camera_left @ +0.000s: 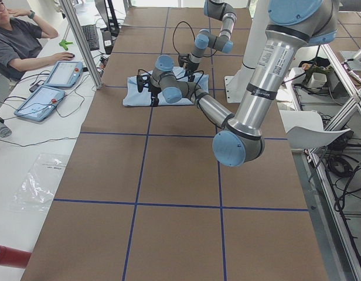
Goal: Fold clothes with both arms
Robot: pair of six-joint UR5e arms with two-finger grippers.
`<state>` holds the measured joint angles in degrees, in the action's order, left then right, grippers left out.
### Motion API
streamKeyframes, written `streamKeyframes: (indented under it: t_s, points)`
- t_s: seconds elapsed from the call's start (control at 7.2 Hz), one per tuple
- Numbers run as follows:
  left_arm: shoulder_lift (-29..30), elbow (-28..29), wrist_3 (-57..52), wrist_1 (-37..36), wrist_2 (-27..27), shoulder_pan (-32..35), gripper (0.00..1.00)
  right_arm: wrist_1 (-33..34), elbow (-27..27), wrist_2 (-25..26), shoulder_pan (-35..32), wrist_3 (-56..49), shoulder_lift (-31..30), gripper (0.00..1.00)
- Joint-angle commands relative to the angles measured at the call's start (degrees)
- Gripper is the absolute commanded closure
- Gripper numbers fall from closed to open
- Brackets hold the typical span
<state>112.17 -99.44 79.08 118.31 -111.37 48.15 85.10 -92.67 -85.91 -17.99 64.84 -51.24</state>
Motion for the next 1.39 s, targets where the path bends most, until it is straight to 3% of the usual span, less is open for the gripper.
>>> streamKeyframes:
  t_s: [0.0, 1.25]
  points:
    - [-0.4, -0.1, 0.1, -0.1, -0.5, -0.1, 0.00, 0.3, 2.2, 0.7, 0.6, -1.5, 0.7, 0.00]
    - [0.4, 1.7, 0.3, 0.7, -0.5, -0.5, 0.00, 6.3, -1.5, 0.0, -0.4, -5.1, -1.4, 0.00]
